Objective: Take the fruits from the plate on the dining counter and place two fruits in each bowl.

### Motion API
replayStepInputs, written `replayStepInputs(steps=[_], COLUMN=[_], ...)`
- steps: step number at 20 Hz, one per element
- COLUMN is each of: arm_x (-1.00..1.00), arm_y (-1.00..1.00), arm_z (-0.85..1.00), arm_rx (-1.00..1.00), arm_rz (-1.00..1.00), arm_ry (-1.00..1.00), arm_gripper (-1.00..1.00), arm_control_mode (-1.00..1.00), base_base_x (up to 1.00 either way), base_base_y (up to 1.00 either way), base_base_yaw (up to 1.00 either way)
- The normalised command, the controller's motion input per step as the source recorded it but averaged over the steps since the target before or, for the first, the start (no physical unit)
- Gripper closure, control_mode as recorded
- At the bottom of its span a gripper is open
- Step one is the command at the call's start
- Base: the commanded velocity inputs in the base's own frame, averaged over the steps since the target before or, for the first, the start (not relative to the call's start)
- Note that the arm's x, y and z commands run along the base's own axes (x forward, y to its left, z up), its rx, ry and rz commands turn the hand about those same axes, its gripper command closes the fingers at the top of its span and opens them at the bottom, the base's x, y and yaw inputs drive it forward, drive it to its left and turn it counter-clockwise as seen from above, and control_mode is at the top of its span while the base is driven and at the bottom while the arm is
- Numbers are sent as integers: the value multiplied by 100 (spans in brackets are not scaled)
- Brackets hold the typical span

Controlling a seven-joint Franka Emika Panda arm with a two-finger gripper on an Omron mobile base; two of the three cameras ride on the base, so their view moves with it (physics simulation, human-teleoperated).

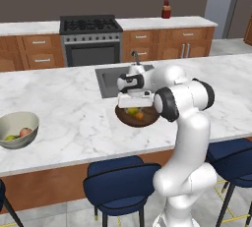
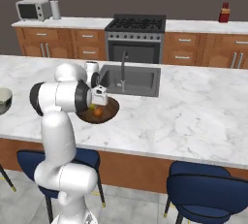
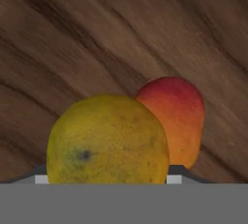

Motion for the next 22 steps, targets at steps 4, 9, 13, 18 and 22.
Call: replayStepInputs(steps=[4,9,13,18,22], arm_x=[28,17,0,-14,-74], arm_y=[3,0,0,-8,-25], arm_z=[-14,-8,0,0,8], arm_rx=[0,0,0,0,0], arm_rz=[0,0,0,-1,-1], arm_ry=[7,8,0,0,-8], arm_gripper=[100,-100,-100,-100,-100], arm_control_mode=[-100,-100,-100,-100,-100], base_base_x=[0,0,0,0,0], base_base_y=[0,0,0,0,0], base_base_yaw=[0,0,0,0,0])
